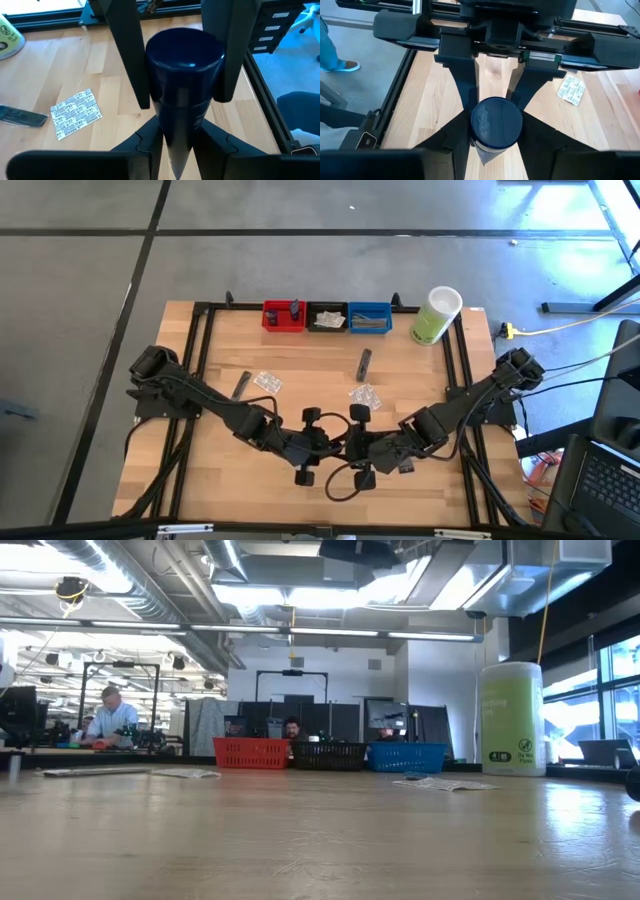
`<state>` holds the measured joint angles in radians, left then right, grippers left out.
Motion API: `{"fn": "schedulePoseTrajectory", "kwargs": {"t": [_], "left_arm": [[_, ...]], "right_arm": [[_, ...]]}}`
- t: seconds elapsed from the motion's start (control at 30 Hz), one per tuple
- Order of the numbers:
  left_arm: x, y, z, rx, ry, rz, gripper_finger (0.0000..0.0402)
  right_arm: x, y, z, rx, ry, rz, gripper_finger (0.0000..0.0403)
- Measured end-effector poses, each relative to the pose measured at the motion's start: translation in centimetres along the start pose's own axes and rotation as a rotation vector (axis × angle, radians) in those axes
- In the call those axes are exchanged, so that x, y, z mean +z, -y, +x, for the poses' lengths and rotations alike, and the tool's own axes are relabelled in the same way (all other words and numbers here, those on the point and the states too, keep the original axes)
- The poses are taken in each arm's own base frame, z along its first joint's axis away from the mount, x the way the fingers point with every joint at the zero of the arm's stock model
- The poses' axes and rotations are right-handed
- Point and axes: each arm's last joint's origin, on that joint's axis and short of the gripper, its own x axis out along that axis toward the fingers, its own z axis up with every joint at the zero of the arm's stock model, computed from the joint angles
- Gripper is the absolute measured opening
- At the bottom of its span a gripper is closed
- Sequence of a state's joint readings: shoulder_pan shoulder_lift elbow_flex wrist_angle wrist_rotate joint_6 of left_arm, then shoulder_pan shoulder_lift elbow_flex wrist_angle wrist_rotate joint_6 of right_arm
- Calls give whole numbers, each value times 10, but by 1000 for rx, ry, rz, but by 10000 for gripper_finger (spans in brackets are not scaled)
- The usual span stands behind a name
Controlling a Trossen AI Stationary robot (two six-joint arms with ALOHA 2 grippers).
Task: Pick & Place Travel size toiletries
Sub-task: Put the blue shave cream into the red bin
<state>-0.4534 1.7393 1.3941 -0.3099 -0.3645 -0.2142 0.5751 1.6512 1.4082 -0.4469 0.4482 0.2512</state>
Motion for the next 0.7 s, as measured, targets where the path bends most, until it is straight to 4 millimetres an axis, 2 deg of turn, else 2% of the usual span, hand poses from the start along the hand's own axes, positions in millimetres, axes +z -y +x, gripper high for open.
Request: {"fn": "schedulePoseTrajectory", "kwargs": {"t": [0.13, 0.37, 0.53, 0.7], "left_arm": [[0, 0, 0, 0, 2, 19, 110], [-1, -1, -3, -15, -21, 52, 162], [4, -9, -26, -6, -42, 53, 195], [7, -17, -56, 2, -61, -22, 196]], "right_arm": [[0, 0, 0, -1, -3, -1, 128], [-1, 0, 0, -1, -5, -2, 138], [-2, 0, 0, -4, -17, -7, 133], [-2, 0, -6, 12, -20, -4, 127]]}}
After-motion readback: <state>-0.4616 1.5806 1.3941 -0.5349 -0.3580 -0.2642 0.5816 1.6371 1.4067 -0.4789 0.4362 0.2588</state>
